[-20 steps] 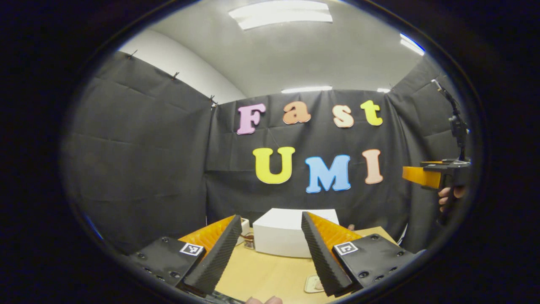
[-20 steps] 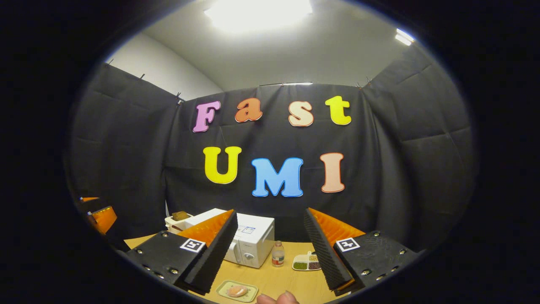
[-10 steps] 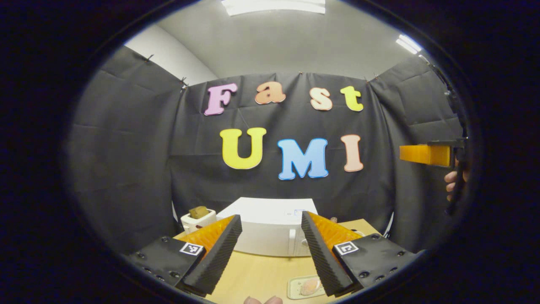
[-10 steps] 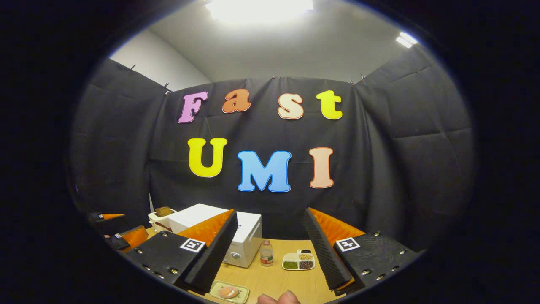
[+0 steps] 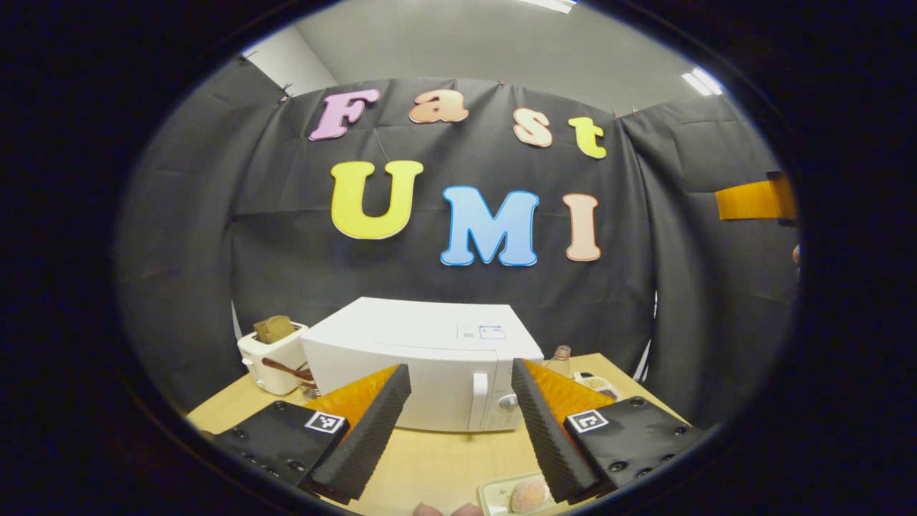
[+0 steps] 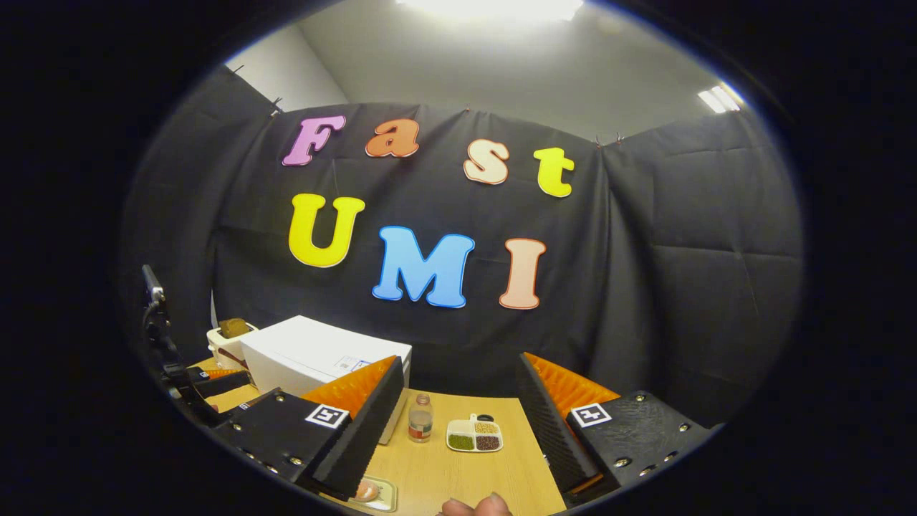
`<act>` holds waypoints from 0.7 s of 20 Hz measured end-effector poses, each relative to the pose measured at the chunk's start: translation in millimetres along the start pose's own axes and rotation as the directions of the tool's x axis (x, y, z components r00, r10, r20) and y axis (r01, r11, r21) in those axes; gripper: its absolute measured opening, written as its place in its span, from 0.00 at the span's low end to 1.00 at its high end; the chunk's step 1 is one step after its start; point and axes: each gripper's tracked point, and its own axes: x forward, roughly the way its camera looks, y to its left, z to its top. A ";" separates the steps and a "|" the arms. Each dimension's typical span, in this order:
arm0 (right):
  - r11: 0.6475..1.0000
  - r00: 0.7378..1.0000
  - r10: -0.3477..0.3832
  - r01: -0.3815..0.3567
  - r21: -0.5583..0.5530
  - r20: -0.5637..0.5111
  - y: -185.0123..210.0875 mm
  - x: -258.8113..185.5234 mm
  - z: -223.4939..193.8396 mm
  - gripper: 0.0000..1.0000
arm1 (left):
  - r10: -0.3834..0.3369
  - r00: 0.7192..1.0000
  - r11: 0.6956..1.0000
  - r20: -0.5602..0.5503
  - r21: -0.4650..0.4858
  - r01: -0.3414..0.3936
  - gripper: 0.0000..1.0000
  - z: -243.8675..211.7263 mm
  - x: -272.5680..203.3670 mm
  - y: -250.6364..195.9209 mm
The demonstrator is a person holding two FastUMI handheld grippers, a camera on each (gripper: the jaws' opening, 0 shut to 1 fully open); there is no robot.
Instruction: Open the microwave oven with the left hand, put the food in, and close the microwave oven.
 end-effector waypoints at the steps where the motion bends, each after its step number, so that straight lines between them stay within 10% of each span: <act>1: 1.000 1.000 -0.018 0.018 -0.008 -0.010 -1.4 3.4 -0.8 0.97 | -0.017 1.000 1.000 -0.013 0.001 0.017 0.94 -11.2 12.2 -2.4; 14: 0.985 0.975 -0.160 0.149 -0.085 -0.151 -16.5 19.0 -37.7 0.97 | -0.091 0.962 0.994 -0.259 0.032 0.103 0.96 -157.1 152.3 -24.8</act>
